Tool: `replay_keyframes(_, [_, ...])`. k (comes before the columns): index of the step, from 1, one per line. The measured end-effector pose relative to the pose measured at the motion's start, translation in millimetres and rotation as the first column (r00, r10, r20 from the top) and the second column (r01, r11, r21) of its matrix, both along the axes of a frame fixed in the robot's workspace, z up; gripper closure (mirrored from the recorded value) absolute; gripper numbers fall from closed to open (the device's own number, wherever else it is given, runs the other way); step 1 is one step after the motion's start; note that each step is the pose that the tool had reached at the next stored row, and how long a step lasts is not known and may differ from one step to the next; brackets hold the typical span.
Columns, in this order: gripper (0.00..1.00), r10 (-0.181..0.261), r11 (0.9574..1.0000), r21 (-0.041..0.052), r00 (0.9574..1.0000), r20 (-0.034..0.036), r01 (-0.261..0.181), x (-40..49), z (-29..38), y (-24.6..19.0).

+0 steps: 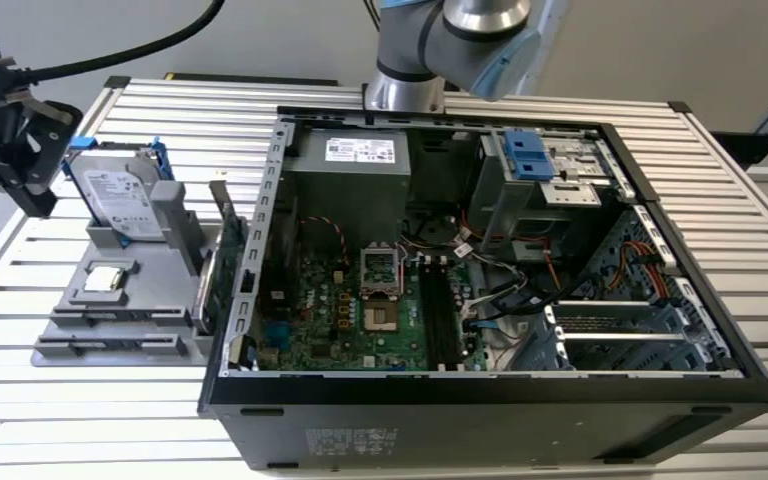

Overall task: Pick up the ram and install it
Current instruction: 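Reach for the ram, then pick up the ram and move it above insertion slot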

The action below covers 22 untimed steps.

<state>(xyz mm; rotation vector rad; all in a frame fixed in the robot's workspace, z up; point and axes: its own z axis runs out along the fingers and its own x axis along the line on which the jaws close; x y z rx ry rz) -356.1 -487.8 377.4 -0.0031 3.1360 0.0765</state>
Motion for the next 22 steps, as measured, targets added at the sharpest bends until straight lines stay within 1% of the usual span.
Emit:
replay_keyframes(6, [1.00,-0.002,1.0000,-0.0001,1.0000,-0.0005,0.002,0.0,0.0,-6.2])
replay_keyframes(13, [1.00,-0.004,1.0000,-0.0001,1.0000,-0.0010,0.004,0.1,-0.1,-12.3])
replay_keyframes(17, [1.00,-0.005,1.0000,-0.0001,1.0000,-0.0009,0.005,0.1,-0.2,-14.8])
replay_keyframes(22, [1.00,-0.005,1.0000,0.0000,1.0000,-0.0019,0.005,0.1,-0.2,-15.4])
